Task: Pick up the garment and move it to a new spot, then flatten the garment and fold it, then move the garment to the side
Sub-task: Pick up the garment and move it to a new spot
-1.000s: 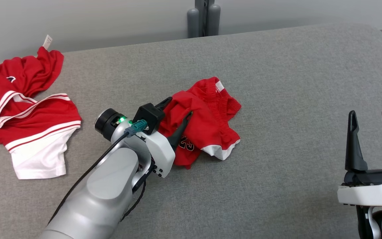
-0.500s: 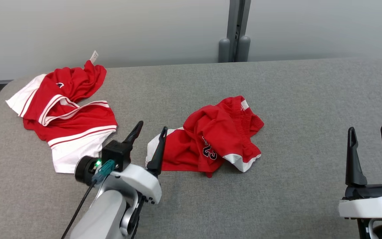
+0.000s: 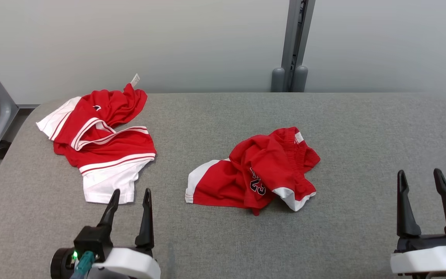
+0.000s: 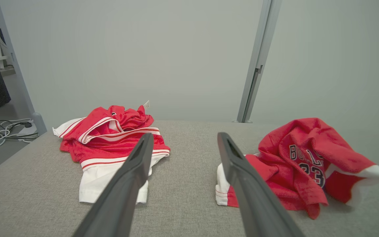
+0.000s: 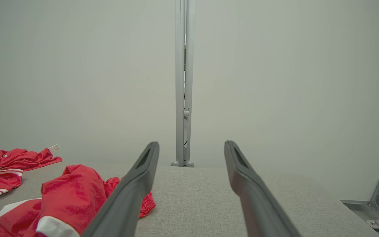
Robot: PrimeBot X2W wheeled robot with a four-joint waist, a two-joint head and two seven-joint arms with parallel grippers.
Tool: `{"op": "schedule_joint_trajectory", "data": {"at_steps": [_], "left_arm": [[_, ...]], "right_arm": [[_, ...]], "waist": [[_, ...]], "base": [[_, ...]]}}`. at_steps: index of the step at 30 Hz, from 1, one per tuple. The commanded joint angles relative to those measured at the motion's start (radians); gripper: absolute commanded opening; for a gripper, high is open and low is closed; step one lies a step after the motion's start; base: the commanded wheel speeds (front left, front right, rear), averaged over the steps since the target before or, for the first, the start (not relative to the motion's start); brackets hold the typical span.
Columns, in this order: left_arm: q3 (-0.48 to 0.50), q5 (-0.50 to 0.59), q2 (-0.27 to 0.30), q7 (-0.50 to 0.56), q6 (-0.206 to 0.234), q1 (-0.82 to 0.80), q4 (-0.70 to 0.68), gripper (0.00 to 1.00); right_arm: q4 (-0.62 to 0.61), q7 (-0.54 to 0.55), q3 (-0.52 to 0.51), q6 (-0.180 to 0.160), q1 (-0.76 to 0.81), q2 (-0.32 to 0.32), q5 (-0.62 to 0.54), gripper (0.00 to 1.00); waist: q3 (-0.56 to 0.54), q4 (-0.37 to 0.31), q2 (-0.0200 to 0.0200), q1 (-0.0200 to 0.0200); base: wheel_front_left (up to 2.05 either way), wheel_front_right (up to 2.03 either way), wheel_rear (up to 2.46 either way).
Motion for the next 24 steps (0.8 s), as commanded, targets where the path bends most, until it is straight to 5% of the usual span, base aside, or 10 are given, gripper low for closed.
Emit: {"op": "schedule_joint_trajectory", "data": {"at_steps": [1,24], "left_arm": [[0.007,0.009,0.001,-0.001,-0.001,0.012,-0.006,1.00],[0.114,0.099,-0.038,-0.001,-0.071,0.078,-0.007,1.00]], "right_arm": [[0.003,-0.001,0.000,0.000,0.014,-0.004,0.007,1.00],[0.076,-0.001,0.050,0.000,0.016,-0.004,0.035,1.00]], "waist": [[-0.001,0.003,0.0000,0.0000],[-0.004,-0.003,0.0000,0.0000]], "base": [[0.00,0.00,0.00],[0.00,0.00,0.00]]}}
